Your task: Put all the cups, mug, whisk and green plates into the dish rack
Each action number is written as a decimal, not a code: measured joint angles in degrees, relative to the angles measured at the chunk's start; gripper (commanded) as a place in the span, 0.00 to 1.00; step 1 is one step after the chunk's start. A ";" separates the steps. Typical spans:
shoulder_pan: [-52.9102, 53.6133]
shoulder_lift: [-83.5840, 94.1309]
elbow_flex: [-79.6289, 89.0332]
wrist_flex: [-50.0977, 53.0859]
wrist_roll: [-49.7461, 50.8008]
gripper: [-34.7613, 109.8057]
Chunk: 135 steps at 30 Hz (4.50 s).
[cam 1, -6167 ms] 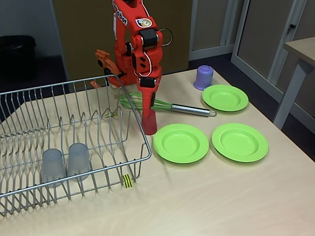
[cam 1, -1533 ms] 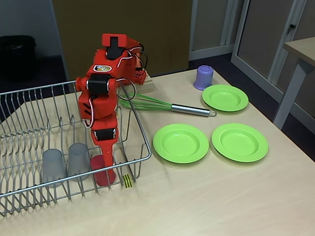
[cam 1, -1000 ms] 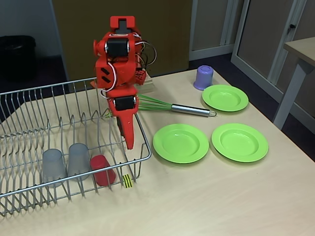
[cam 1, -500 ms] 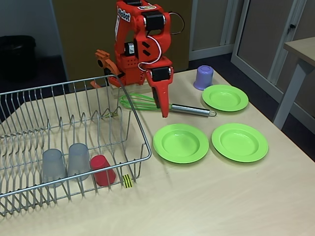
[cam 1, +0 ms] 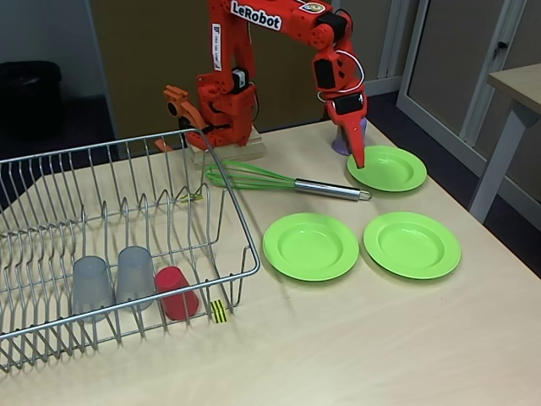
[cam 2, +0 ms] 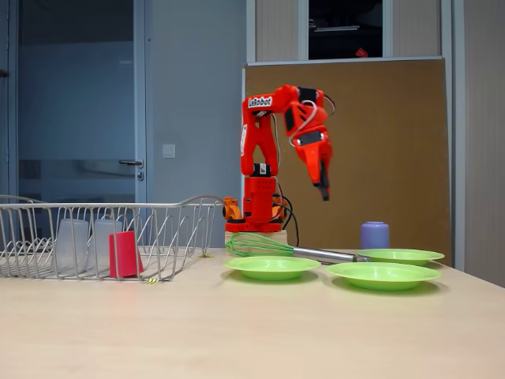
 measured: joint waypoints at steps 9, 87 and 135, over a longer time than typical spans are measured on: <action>-20.39 -9.14 -14.41 10.55 48.43 0.58; -43.51 -21.53 -14.94 -1.76 105.03 0.44; 57.04 2.99 -26.28 30.76 -63.46 0.42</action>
